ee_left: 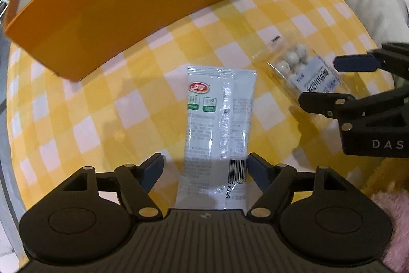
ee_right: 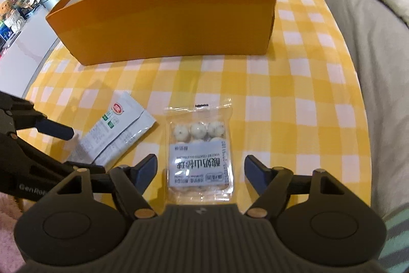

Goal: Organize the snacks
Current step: 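Grasp the white packet with left tool while right tool grasps the ball-candy bag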

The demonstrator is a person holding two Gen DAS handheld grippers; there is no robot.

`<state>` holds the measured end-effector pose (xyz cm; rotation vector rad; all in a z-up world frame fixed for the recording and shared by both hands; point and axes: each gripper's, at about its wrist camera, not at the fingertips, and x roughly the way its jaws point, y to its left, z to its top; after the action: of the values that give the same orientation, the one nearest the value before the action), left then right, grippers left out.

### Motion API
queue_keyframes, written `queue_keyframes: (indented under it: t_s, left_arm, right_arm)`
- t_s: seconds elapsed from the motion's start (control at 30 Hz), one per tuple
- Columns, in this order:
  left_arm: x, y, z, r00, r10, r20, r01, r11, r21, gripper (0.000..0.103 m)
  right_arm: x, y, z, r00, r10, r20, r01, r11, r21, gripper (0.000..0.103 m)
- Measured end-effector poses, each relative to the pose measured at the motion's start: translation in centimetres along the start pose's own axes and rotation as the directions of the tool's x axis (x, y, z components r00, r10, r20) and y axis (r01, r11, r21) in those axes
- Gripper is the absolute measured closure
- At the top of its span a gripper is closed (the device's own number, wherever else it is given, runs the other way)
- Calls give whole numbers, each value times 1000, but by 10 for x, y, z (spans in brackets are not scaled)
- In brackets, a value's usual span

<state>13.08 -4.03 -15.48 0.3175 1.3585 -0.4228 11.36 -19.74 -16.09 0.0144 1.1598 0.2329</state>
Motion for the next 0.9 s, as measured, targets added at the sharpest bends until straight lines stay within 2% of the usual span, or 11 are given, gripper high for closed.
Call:
queue_keyframes:
  t_s: [0.23, 0.37, 0.57, 0.73, 0.9]
  left_arm:
    - [1, -5, 2, 998, 5, 56, -4, 1000, -17, 13]
    - [3, -10, 4, 997, 37, 72, -38, 999, 18, 13]
    - [2, -10, 6, 997, 27, 76, -29, 999, 19, 13]
    - [1, -11, 6, 997, 12, 74, -13, 1000, 16, 25]
    - [-1, -12, 10, 998, 13, 65, -14, 1000, 8, 42]
  right_arm:
    - [9, 5, 2, 999, -34, 10, 35, 999, -28, 33]
    - [17, 6, 3, 999, -37, -8, 36, 999, -37, 33]
    - [21, 7, 4, 999, -45, 2, 45, 998, -41, 34]
    - [20, 9, 2, 999, -54, 4, 55, 997, -57, 36]
    - [20, 19, 0, 996, -84, 8, 84, 989, -119, 45]
